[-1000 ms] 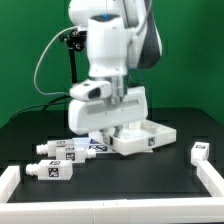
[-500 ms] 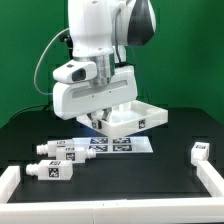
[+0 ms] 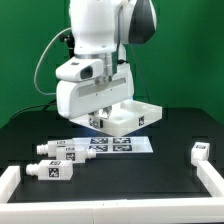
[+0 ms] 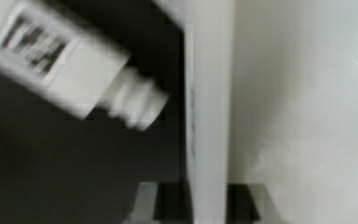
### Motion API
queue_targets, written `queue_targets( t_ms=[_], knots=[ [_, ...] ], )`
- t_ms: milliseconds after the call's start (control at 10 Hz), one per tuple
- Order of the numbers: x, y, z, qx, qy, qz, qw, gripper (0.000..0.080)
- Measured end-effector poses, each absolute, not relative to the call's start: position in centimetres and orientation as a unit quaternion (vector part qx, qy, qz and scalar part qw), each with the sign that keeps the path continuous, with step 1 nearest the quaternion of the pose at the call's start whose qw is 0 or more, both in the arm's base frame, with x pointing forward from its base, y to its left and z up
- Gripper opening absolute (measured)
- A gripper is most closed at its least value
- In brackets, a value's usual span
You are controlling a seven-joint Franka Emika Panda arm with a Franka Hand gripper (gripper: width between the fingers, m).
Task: Assemble one leg
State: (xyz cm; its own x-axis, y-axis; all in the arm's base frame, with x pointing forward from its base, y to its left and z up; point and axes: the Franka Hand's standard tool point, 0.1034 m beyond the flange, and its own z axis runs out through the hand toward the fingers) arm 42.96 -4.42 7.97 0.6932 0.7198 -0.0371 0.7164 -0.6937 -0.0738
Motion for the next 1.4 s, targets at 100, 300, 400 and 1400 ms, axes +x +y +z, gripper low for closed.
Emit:
queue_targets(
  t_ms=[100, 300, 400, 1400],
  knots=[
    [44.7, -3.9, 8.1, -0.923, -0.383, 0.034, 0.029, 0.0055],
    [46.8, -2.6, 8.7, -0.933, -0.360, 0.026, 0.021, 0.0055],
    [47.3, -2.0, 8.9, -0.949, -0.314, 0.025, 0.020, 0.0055],
    [50.9, -4.8, 7.4, -0.995, 0.072, 0.038, 0.053, 0.0055]
  ],
)
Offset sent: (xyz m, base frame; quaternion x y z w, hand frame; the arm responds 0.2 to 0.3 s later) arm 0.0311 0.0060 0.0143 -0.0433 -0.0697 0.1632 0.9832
